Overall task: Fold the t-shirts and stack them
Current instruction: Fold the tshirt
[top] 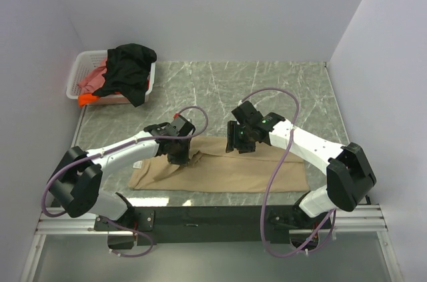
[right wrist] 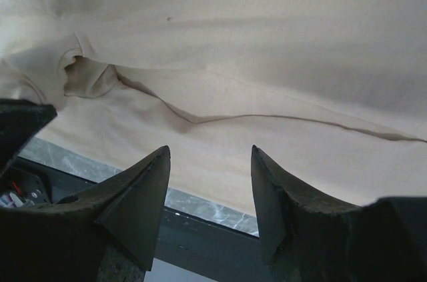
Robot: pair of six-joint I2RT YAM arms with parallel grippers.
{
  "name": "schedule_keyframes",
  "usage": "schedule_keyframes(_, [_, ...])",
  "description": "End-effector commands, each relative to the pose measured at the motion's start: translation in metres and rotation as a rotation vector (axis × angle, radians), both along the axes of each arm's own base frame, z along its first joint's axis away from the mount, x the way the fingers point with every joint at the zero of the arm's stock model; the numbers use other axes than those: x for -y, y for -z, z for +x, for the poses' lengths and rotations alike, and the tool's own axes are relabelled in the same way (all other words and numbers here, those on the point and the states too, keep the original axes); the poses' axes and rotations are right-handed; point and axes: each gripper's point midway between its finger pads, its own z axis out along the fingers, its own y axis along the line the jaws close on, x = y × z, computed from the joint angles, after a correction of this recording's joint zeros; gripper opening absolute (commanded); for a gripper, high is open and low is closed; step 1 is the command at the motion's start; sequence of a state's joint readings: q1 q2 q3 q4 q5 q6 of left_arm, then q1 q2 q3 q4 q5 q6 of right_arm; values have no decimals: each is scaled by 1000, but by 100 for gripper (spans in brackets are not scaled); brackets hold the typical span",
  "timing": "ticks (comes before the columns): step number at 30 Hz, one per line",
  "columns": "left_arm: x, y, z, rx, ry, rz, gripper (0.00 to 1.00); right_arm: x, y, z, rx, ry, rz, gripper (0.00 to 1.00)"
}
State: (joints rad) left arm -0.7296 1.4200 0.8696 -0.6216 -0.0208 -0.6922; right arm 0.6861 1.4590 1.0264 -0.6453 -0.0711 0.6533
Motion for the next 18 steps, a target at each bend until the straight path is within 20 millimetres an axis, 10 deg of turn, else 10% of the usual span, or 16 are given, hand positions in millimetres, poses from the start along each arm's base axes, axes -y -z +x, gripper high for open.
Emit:
schedule_keyframes(1, [15, -20, -10, -38, 48, -89, 1, 2, -9, 6, 35, 7, 6, 59])
schedule_keyframes(18, [45, -33, -46, -259, 173, -259, 0, 7, -9, 1, 35, 22, 2, 59])
